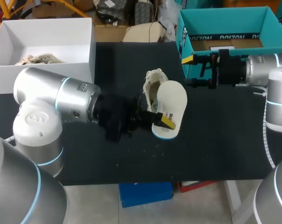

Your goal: Take the shoe out of the shoebox, open the shoe tongue, remove and reinsert the insole, then place the shoe into the shoebox

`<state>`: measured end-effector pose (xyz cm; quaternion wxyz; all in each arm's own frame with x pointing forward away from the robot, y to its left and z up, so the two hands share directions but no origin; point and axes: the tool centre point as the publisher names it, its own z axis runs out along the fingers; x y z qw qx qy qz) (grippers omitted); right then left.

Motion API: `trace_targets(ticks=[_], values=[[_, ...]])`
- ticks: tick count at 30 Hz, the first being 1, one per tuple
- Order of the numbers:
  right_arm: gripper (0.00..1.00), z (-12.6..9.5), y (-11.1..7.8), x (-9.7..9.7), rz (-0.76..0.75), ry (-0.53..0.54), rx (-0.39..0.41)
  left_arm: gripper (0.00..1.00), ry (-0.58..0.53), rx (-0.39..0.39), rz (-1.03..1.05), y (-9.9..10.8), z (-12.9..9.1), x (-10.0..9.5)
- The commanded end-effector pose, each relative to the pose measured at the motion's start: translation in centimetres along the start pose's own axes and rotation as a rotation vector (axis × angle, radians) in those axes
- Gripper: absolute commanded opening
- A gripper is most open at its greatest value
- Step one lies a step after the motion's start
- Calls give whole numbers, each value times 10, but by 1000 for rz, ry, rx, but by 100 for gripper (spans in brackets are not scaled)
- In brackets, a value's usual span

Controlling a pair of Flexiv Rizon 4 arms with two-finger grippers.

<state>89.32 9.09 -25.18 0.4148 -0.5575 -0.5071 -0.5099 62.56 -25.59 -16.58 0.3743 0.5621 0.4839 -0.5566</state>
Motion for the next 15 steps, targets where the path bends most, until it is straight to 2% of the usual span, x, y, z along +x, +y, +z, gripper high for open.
trace_targets(ticks=[1,5,10,15], values=[[100,2,0,-1,0,-1,-3,0,-53,-40,110,-5,4,16],[100,2,0,-1,0,-1,-3,0,-50,-30,160,3,2,33],[100,2,0,-1,0,-1,-3,0,-100,-65,187,28,-4,61],[100,2,0,-1,0,-1,-3,0,-144,-81,199,53,-13,71]])
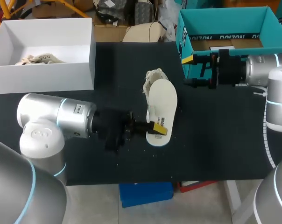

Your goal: Take the shoe out of the shoebox, open the shoe tongue, remove and reinsert the insole, then place the shoe into the shoebox

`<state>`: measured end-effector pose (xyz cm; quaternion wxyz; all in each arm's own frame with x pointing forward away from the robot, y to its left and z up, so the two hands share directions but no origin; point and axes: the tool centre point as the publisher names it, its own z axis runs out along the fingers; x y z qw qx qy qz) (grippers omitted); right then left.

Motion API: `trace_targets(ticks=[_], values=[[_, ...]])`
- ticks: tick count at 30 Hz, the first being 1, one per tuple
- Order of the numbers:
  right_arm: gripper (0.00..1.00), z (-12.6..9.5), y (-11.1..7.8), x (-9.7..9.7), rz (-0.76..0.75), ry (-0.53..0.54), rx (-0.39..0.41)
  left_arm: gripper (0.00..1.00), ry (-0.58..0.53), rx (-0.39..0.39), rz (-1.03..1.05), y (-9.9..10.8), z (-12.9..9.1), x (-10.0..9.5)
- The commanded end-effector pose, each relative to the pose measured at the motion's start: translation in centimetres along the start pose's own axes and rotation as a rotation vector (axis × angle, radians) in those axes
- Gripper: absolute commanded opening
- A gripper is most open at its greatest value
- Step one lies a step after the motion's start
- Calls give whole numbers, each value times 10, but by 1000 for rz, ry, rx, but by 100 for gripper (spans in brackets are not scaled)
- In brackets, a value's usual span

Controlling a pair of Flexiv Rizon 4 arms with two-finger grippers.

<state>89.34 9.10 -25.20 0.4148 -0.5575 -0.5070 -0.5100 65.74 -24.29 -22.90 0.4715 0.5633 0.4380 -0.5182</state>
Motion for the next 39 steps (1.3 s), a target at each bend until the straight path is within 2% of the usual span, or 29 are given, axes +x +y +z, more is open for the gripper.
trace_targets(ticks=[1,17,22,28,33,39], values=[[100,2,-1,-1,0,-1,-3,0,-60,4,13,20,1,14],[100,2,-1,-1,0,-1,-3,0,14,5,136,92,1,48],[100,2,-1,-1,0,-1,-3,0,-9,17,168,109,2,49],[100,2,-1,-1,0,-1,-3,0,-39,7,164,134,2,60],[100,2,-1,-1,0,-1,-3,0,-49,-26,151,145,0,66],[100,2,-1,-1,0,-1,-3,0,-43,-46,163,150,-1,63]])
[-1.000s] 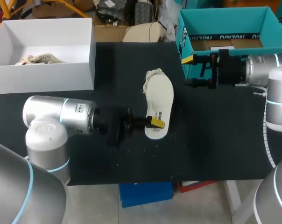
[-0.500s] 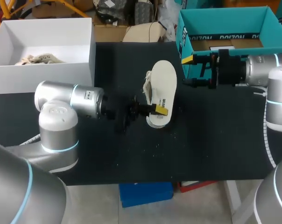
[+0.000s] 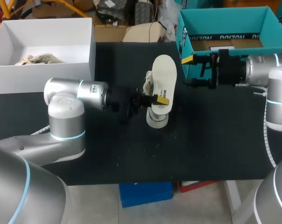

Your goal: Take the shoe out of the shoebox, open the shoe tongue, remove and reinsert the insole, then place the shoe into the shoebox

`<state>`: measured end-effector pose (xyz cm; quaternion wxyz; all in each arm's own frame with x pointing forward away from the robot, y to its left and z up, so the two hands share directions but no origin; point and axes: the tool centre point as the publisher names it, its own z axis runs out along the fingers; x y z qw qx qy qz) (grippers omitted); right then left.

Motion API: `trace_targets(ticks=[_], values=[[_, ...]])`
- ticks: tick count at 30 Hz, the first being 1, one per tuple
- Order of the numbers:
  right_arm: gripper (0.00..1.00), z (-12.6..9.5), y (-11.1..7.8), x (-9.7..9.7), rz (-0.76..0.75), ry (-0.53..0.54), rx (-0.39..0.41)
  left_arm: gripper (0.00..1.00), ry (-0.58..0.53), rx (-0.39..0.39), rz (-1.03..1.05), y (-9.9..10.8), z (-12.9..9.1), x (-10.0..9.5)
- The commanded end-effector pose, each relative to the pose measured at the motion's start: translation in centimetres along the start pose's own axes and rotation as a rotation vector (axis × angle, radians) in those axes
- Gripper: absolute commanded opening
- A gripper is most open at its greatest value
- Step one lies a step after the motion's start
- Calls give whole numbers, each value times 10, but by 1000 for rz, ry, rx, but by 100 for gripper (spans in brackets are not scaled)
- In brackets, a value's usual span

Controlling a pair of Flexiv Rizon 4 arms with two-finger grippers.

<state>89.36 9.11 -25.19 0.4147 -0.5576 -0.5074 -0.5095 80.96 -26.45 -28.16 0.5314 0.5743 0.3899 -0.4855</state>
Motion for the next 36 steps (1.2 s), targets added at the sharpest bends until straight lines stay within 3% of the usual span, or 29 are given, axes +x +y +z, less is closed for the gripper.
trace_targets(ticks=[1,4,11,21,24,25,36], values=[[100,1,-1,-1,0,0,-4,0,7,-12,8,2,3,-1],[100,1,-1,-1,0,0,-4,0,11,-51,-4,4,1,-2],[100,1,-1,-1,0,0,-4,0,7,-55,-6,5,1,-2],[100,20,-11,-12,-104,34,155,0,7,-55,-6,5,1,-2],[77,25,-17,-12,-122,32,190,0,7,-55,-6,5,1,-2],[49,27,-19,-13,-129,31,200,0,7,-55,-6,5,1,-2],[41,51,-29,-15,-136,9,260,0,7,-55,-6,5,1,-2]])
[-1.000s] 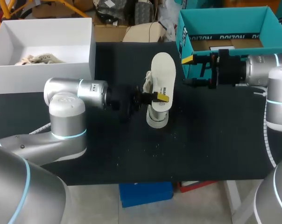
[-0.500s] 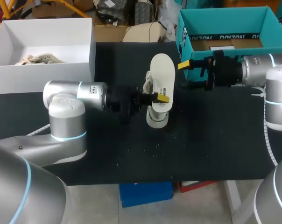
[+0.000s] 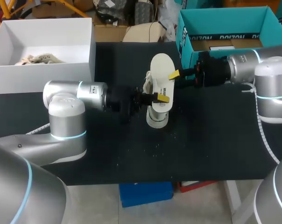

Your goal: Take the shoe out of the shoebox, open the shoe tongue, remove and reinsert the insole, then place the shoe into the shoebox

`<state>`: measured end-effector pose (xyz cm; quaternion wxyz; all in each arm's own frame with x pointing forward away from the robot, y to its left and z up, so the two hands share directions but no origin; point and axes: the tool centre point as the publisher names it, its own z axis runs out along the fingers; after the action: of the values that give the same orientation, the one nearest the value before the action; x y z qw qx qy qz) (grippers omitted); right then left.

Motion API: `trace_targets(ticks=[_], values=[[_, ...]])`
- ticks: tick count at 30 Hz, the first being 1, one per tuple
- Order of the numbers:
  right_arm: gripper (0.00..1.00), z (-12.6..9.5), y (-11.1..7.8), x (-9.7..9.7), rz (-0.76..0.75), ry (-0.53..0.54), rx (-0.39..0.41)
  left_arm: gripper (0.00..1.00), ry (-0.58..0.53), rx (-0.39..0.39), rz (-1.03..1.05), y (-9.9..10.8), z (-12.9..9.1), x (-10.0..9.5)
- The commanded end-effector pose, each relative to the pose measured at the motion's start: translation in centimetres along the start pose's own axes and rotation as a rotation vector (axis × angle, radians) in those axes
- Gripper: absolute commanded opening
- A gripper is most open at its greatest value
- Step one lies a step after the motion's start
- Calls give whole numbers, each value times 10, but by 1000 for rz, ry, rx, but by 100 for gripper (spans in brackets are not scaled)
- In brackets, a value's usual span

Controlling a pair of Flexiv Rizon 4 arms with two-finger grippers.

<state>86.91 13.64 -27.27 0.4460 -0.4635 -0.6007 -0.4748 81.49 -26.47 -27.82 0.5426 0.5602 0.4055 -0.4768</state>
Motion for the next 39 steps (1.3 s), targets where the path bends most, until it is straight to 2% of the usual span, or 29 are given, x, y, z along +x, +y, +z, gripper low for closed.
trace_targets(ticks=[1,11,13,15,20,22,23,24,25,27,29,31,34,36,39], values=[[40,8,3,-2,5,-1,17,0,3,-5,3,-1,1,0],[33,14,3,-1,6,-5,29,0,3,-5,3,-1,1,0],[24,15,3,-1,6,-6,31,0,3,-5,3,-1,1,0],[0,16,4,0,9,-14,39,0,3,-5,3,-1,1,0],[0,16,4,0,13,-31,38,0,3,-5,3,-1,1,0],[0,16,4,0,13,-31,38,0,70,-8,-10,1,1,-1],[0,16,4,0,13,-31,38,0,129,-20,-17,2,-2,-4],[0,16,4,0,13,-31,38,83,214,-25,-17,4,-7,-7],[0,16,4,0,13,-31,38,100,292,-30,-18,4,-13,-10],[0,16,4,0,13,-31,38,100,424,-62,-2,5,-33,-22],[0,16,4,0,13,-31,38,100,642,-86,7,6,-52,-32],[0,16,4,0,13,-31,38,100,770,-103,7,5,-71,-44],[0,16,4,0,13,-31,38,100,1063,-124,27,5,-92,-54],[0,16,4,0,13,-31,38,100,1169,-110,14,7,-100,-62],[0,16,4,0,13,-31,38,100,1371,-58,32,9,-95,-71]])
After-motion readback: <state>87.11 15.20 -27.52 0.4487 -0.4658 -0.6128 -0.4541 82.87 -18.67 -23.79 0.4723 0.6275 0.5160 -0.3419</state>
